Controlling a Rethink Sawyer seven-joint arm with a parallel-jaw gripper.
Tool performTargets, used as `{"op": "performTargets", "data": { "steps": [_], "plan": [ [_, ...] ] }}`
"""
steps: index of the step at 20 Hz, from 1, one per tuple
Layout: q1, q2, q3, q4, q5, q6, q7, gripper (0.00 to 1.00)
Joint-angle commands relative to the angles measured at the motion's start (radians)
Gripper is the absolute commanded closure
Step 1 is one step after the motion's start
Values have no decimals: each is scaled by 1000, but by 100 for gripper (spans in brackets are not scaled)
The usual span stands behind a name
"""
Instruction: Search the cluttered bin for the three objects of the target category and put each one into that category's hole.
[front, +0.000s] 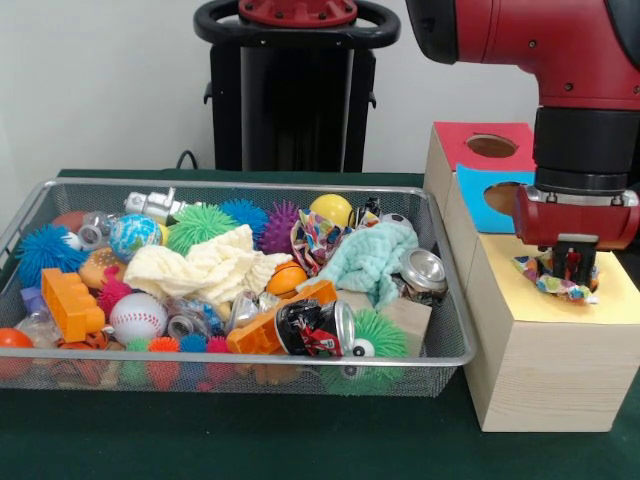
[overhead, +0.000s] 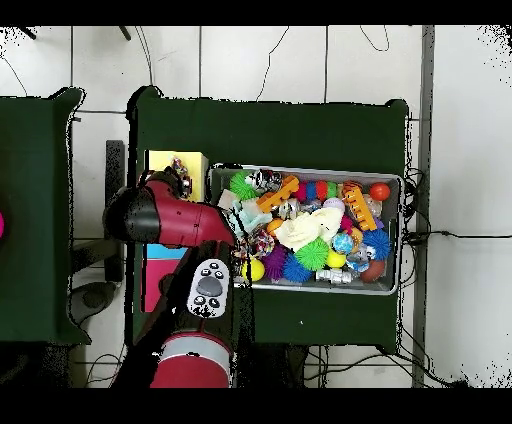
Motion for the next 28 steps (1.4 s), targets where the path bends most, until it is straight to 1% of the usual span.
{"op": "performTargets", "data": {
  "steps": [1,2,9,20,22,24,28],
  "plan": [
    [32,119,-16,-18,23,252,207,100],
    [40,136,-29,-33,19,278,206,100],
    [62,185,-77,-53,2,294,208,100],
    [62,212,-63,-61,8,252,208,100],
    [55,211,-56,-47,6,238,205,100],
    [59,215,-56,-53,8,242,207,100],
    [55,210,-47,-41,1,236,196,100]
  ]
}}
